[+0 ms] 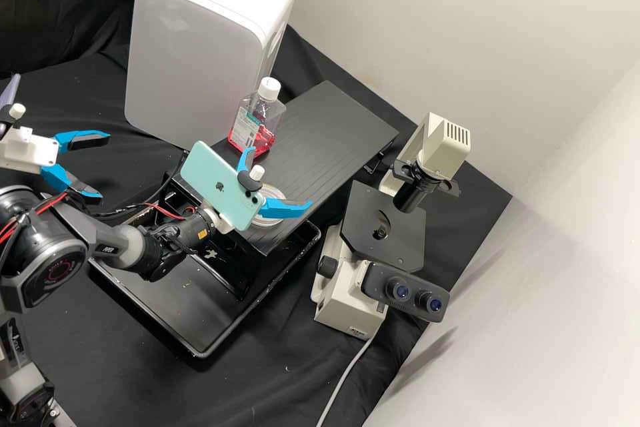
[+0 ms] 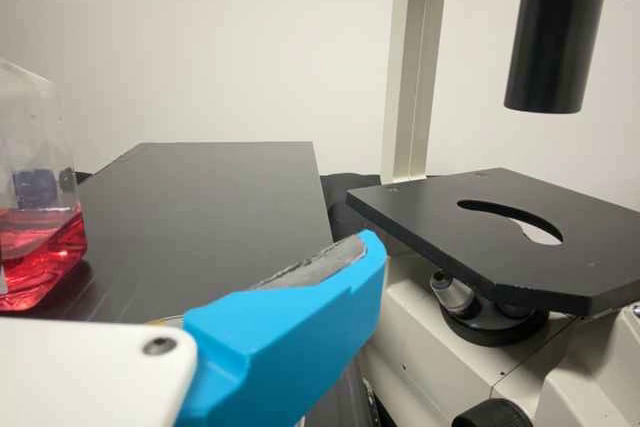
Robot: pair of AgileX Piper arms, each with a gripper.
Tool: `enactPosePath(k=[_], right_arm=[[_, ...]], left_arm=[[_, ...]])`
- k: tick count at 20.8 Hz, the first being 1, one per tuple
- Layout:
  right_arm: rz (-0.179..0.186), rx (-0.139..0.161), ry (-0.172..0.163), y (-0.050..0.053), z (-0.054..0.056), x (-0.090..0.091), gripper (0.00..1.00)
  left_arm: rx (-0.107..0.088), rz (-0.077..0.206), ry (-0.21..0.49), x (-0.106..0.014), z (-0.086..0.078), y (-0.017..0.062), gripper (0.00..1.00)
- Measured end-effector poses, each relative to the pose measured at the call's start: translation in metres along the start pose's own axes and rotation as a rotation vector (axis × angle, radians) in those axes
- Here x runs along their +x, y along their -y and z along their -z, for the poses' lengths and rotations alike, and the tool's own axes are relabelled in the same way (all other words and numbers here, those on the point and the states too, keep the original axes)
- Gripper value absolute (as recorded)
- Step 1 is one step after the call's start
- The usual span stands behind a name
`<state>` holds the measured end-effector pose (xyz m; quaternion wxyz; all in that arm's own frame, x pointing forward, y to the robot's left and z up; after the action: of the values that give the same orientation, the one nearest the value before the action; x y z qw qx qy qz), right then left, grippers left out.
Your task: Remove the lid from the petri dish
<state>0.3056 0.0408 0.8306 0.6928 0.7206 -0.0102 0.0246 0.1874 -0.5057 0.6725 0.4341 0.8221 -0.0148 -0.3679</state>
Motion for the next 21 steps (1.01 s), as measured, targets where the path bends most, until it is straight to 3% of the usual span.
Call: enactPosePath(k=[8,13,18,21], right_arm=[[0.0,0.0,0.0,0.0,0.0,0.0,1.0],[-0.006,-0.002,0.005,-0.001,-0.003,-0.009,1.0],[-0.06,-0.003,-0.045,-0.006,0.0,-0.032,1.0],[-0.071,-0.004,-0.06,-0.005,-0.001,-0.044,1.0]], left_arm=[[-0.008,-0.004,-0.003,-0.001,0.0,-0.0007,1.0],[-0.008,-0.004,-0.003,-0.001,0.0,-0.0007,1.0],[-0.008,-0.004,-0.003,-0.001,0.0,-0.0007,1.0],[-0.008,-0.004,-0.003,-0.001,0.0,-0.0007,1.0]])
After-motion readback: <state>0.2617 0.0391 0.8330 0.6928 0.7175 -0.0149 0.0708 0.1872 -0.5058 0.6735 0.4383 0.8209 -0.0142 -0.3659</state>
